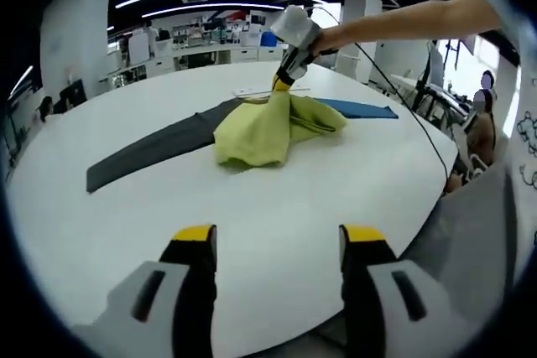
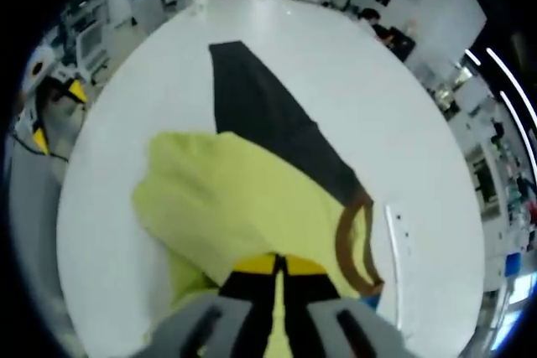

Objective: Fold the garment on the visible template until the final outline fits inside the template.

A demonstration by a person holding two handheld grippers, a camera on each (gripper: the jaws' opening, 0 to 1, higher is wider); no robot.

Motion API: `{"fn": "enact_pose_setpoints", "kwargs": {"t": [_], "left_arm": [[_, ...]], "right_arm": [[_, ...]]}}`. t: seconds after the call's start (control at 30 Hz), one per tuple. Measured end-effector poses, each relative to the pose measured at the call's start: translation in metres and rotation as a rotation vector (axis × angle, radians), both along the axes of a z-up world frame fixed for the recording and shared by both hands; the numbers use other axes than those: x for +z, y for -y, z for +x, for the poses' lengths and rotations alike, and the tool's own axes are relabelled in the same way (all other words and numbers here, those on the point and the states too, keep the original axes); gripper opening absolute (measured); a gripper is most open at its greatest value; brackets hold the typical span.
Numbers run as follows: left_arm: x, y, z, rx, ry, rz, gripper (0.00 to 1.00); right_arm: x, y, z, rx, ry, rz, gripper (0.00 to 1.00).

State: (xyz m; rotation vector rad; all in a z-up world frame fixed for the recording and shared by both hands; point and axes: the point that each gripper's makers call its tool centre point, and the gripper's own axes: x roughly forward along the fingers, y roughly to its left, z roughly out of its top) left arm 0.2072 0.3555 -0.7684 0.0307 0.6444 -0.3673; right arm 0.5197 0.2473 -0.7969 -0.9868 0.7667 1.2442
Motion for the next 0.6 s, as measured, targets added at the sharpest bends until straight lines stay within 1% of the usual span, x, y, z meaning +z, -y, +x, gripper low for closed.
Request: {"fn": "enact_pose_setpoints", "kwargs": {"t": [0.07,0.23,0.4,0.6], "left_arm": [[-0.003,-0.001,0.001,0.001,-0.006,0.001,0.55],[-0.003,0.002,0.002,0.004,-0.012,-0.006,0.55],[-0.003,0.003,0.004,0.007,-0.017,-0.009,0.54],[-0.002,0.004,0.004,0.008,-0.018,-0.010,0.54]], "right_arm": [[-0.004,0.001,0.001,-0.010,-0.003,-0.001,0.00],[-0.014,0.001,0.007,-0.023,-0.011,-0.010,0.00],[-0.017,0.001,0.004,-0.031,-0.021,-0.008,0.00],[-0.018,0.001,0.005,-0.035,-0.026,-0.008,0.00]]}}
